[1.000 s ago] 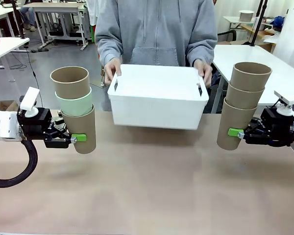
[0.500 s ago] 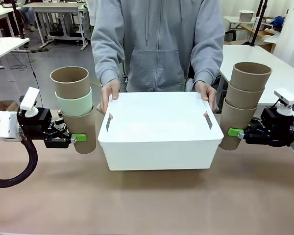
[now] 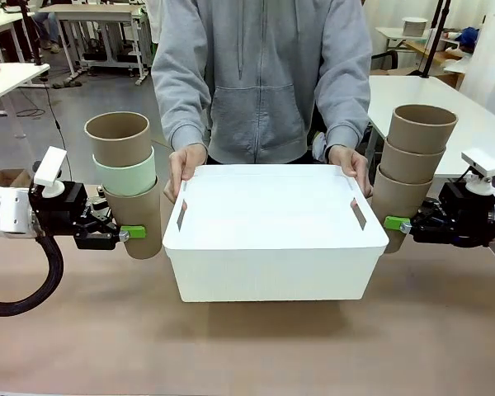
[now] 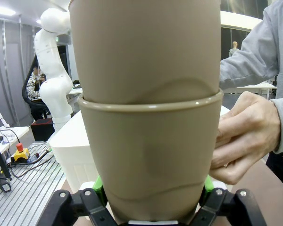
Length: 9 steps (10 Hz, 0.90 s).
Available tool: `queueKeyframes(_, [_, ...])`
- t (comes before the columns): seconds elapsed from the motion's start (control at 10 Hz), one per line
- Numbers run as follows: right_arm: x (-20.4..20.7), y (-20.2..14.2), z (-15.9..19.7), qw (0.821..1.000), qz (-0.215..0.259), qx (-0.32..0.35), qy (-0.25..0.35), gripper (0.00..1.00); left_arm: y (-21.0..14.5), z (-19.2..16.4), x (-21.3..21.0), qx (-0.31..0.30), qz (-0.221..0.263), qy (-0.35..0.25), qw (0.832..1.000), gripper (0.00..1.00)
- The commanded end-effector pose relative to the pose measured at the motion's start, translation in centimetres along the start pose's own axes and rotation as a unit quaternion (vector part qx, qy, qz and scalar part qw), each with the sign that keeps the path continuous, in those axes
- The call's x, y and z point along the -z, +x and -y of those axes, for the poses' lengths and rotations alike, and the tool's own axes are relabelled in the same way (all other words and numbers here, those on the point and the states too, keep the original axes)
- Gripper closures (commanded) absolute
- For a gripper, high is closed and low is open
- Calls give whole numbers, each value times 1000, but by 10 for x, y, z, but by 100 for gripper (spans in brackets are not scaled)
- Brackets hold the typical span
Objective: Stack the cups and store them in the basket.
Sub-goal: Place the stack of Reusable plastic cups into the Pantry Basket.
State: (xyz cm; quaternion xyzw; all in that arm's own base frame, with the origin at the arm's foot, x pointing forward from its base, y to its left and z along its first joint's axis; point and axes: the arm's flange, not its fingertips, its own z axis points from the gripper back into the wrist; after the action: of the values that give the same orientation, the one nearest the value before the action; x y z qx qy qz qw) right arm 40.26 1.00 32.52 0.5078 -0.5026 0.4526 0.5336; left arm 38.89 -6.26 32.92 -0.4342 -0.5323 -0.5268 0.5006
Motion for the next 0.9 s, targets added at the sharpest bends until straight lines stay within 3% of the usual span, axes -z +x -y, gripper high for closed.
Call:
queueKeyframes(0.0, [0,3,-1,1000,0,-9,-1,16,4,0,0,7,3,-1,1000,15])
queueKeyframes(0.8, [0,3,-1,1000,0,-9,-1,16,4,0,0,7,3,-1,1000,15])
